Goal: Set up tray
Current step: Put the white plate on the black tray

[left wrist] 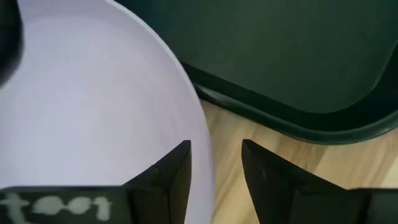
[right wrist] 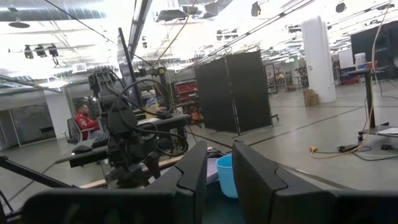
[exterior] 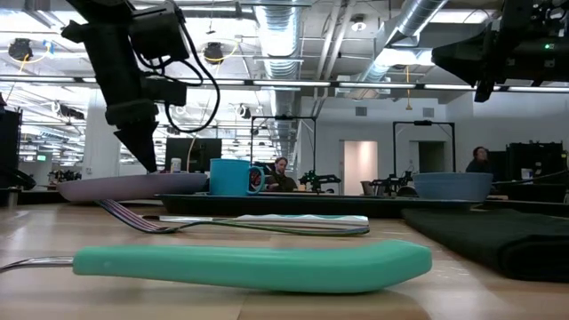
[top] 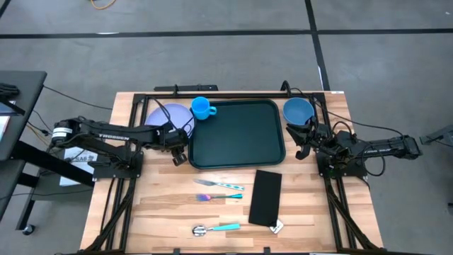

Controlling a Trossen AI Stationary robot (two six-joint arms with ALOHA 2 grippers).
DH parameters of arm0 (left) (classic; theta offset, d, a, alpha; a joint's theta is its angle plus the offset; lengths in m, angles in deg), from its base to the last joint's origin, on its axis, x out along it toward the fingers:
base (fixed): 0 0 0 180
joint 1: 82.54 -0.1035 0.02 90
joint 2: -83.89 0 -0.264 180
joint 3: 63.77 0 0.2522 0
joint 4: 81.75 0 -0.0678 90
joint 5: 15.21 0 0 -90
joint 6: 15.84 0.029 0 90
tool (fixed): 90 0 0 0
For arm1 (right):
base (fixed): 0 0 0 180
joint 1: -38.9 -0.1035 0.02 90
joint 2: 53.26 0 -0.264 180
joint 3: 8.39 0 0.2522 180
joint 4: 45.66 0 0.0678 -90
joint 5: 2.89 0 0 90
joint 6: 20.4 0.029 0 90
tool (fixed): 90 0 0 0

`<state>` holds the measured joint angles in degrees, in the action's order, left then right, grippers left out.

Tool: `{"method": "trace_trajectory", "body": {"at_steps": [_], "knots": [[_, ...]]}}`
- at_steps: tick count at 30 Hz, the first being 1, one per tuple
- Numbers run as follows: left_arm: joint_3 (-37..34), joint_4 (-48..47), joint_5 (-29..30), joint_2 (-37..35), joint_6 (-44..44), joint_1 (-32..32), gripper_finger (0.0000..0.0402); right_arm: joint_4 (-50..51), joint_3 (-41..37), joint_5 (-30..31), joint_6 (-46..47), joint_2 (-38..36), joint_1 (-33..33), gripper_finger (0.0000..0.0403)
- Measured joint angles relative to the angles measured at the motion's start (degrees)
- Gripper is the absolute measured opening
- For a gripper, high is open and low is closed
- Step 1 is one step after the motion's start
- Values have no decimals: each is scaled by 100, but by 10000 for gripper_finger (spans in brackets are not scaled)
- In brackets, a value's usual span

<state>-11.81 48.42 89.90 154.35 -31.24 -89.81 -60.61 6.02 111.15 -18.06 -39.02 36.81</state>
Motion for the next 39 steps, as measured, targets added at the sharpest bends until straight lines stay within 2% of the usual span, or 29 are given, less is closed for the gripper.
{"method": "trace_trajectory", "body": {"at_steps": [3, 9, 31, 39], "knots": [[0, -47, -142, 0, 38, 0, 130, 0, 0, 0, 1, -1, 0, 68], [4, -121, 112, 0, 71, 9, 130, 0, 0, -2, 1, 0, 0, 68], [4, -181, 208, 6, 73, 136, 130, 0, 0, -4, 16, 0, 0, 68], [7, -141, 171, 539, 71, 136, 130, 0, 1, -4, 15, -2, 0, 68]]}}
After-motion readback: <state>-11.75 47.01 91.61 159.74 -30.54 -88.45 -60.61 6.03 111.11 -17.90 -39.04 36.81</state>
